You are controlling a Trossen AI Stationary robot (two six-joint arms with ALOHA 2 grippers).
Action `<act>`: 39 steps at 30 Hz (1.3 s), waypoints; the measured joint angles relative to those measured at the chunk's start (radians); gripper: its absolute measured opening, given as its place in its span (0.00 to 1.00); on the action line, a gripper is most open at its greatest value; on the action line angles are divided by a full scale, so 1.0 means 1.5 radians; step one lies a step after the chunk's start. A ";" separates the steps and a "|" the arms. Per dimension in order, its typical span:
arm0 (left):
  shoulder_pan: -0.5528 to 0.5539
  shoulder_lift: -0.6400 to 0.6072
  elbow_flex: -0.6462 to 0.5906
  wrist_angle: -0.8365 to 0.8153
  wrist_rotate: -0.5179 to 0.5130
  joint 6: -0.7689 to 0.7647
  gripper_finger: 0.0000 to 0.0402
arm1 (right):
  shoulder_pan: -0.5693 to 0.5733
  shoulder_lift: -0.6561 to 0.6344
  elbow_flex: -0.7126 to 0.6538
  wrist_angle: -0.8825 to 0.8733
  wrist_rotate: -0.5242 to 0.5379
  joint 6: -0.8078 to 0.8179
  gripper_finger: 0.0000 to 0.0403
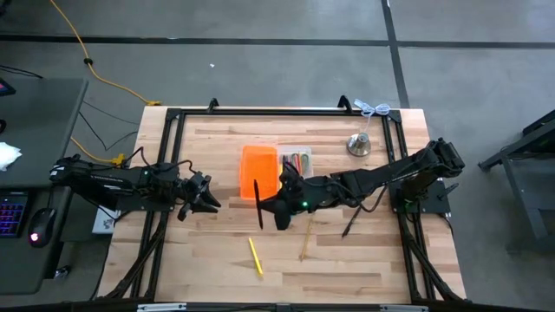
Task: Pick & place school supplies into a supply box
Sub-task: Put the right black pen into the supply box
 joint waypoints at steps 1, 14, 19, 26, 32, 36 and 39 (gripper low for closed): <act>0.000 0.000 0.000 -0.001 0.000 0.000 0.36 | 0.000 0.000 0.000 0.005 -0.004 -0.006 0.00; 0.000 0.000 0.000 -0.005 -0.002 0.000 0.36 | 0.000 0.000 0.000 0.022 -0.029 -0.036 0.00; 0.000 0.000 0.000 -0.006 -0.003 0.000 0.36 | -0.002 0.000 0.000 0.016 -0.010 -0.038 0.00; 0.000 0.000 0.000 -0.010 -0.003 0.000 0.36 | -0.015 0.000 0.000 -0.059 0.048 0.005 0.00; 0.000 0.000 0.000 -0.009 -0.002 -0.001 0.36 | -0.030 0.000 0.000 -0.119 0.072 0.038 0.00; 0.000 0.000 0.000 -0.009 -0.002 -0.002 0.36 | -0.044 0.000 0.000 -0.140 0.073 0.043 0.00; 0.000 0.000 0.000 -0.009 -0.002 -0.002 0.36 | -0.060 0.000 0.000 -0.169 0.073 0.056 0.00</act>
